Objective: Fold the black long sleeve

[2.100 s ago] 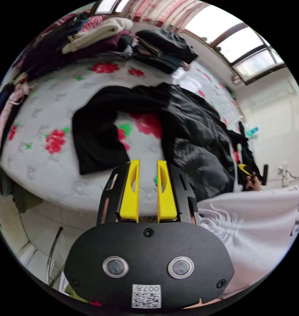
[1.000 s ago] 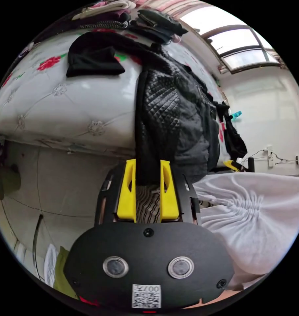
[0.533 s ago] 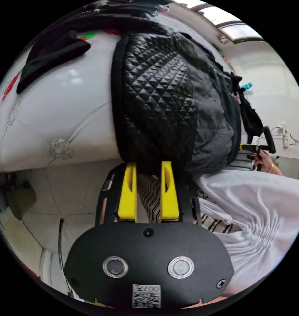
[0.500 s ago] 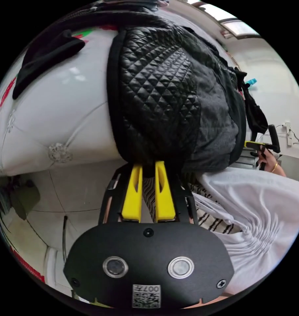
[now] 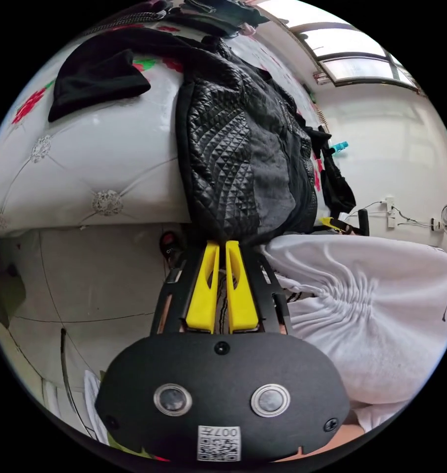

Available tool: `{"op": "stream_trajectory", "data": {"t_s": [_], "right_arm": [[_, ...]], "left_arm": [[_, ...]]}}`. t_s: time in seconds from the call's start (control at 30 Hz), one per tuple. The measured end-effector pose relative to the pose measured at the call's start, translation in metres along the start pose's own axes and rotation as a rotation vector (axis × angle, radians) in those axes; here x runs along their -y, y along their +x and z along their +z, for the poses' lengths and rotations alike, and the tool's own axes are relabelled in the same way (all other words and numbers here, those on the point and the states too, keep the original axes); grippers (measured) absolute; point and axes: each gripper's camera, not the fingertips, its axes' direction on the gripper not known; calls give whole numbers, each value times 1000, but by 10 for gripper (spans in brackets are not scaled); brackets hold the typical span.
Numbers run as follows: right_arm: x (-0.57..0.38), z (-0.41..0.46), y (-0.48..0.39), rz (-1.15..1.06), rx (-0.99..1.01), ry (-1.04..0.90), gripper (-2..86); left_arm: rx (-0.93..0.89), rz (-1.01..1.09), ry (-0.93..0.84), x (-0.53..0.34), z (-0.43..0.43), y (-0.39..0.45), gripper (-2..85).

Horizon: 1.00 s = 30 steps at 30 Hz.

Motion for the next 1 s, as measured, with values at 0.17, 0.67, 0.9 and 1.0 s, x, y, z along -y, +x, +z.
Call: {"op": "stream_trajectory", "data": {"t_s": [0.17, 0.67, 0.9, 1.0], "right_arm": [[12, 25, -18, -8, -266, -103, 55], [15, -165, 39, -277, 387, 314, -2], [54, -119, 88, -45, 634, 177, -3], [119, -143, 71, -63, 644, 248, -2]], "left_arm": [[29, -32, -42, 1, 2, -8, -7], [-420, 63, 429, -6, -127, -21, -8], [-501, -272, 368, 9, -85, -90, -9], [-481, -210, 413, 79, -117, -89, -9]]}}
